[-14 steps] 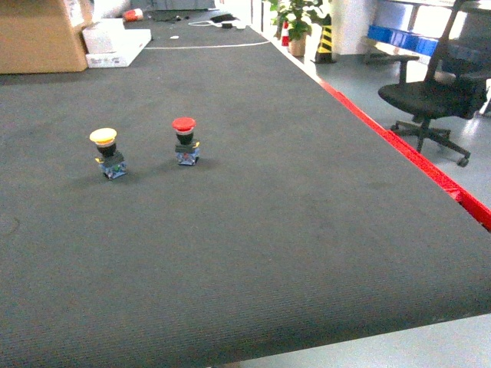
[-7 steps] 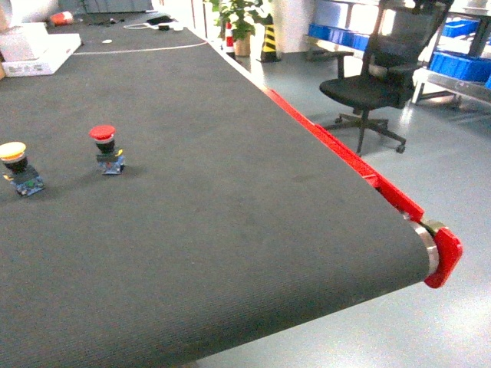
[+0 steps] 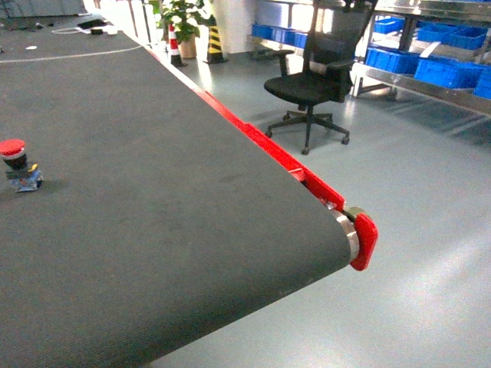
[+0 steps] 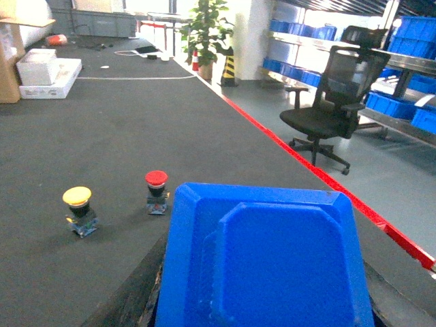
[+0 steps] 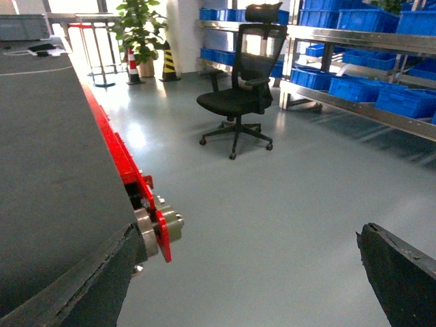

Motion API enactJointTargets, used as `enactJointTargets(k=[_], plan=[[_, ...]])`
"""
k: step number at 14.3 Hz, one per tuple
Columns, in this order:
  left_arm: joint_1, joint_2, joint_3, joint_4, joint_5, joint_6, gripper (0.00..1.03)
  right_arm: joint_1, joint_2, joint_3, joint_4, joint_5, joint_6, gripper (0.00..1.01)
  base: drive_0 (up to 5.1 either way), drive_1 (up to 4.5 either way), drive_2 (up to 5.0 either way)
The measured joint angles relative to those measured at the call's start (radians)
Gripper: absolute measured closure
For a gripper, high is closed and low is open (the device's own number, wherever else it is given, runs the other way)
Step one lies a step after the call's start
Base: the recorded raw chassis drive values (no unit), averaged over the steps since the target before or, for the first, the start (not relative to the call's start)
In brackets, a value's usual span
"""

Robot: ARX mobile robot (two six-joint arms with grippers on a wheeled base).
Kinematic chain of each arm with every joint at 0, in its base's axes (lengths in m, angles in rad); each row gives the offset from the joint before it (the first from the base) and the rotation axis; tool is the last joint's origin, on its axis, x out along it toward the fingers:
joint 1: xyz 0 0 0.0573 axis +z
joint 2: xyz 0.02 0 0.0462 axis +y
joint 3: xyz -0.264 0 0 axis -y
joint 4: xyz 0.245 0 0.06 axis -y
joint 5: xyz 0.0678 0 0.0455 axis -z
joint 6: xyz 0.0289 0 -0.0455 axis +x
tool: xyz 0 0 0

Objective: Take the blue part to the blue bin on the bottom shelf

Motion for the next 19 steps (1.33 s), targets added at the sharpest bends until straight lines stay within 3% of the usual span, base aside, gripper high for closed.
enactJointTargets(k=[19], plan=[[0.0, 0.0, 0.0, 0.0, 0.0, 0.0, 0.59, 0.0, 0.0, 0.0, 0.0, 0.0, 0.0, 0.03, -1.6, -1.56, -1.6]])
